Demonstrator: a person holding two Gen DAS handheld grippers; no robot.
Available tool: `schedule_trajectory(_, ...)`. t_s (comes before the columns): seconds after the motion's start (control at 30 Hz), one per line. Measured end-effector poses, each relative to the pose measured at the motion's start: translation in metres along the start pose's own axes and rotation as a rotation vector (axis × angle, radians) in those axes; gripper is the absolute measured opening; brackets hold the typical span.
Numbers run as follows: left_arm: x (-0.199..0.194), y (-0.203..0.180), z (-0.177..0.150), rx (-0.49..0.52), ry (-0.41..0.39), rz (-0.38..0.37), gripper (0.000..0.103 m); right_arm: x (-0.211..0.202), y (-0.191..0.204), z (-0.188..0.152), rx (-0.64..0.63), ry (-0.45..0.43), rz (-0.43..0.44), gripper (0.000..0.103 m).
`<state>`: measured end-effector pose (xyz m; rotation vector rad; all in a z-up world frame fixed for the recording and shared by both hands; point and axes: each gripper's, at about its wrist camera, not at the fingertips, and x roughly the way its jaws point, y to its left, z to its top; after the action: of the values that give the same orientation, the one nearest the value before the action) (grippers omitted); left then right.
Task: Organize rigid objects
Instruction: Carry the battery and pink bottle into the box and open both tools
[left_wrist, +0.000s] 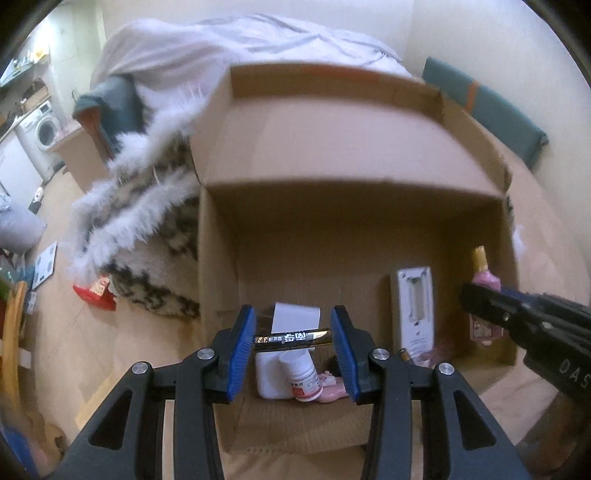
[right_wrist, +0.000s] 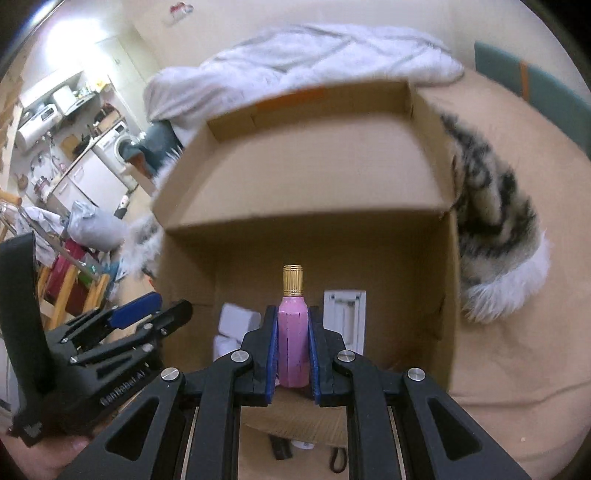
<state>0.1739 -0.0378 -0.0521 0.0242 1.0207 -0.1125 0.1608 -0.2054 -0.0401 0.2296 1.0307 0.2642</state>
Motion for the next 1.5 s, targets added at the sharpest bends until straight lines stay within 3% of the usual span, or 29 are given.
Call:
schedule_trajectory(0.23, 0.026, -0.002, -0.003, 0.000, 0.050, -0.004, 0.038, 0.040, -0.015, -0.010, 0.042, 0.110, -0.016, 0.016)
schedule_trajectory(0.63, 0.045, -0.005, -0.004, -0.005, 0.103, 0.009, 0.038, 0.063, -0.025, -0.012, 0.086, 0.183, -0.040, 0.016)
schedule_trajectory(1.27, 0.049, -0.012, -0.011, -0.010, 0.095, -0.021, 0.038, 0.058, -0.031, -0.011, 0.095, 0.166, -0.046, 0.016)
schedule_trajectory(1.33, 0.049, -0.012, -0.011, -0.008, 0.090, -0.026, 0.041, 0.055, -0.030, -0.010, 0.093, 0.154, -0.041, 0.016)
schedule_trajectory(1.4, 0.047, -0.015, -0.012, -0.007, 0.086, -0.042, 0.064, 0.055, -0.028, -0.009, 0.088, 0.154, -0.038, 0.016)
schedule_trajectory(1.5, 0.045, -0.017, -0.012, -0.016, 0.070, -0.050, 0.076, 0.053, -0.027, -0.007, 0.081, 0.150, -0.041, 0.029)
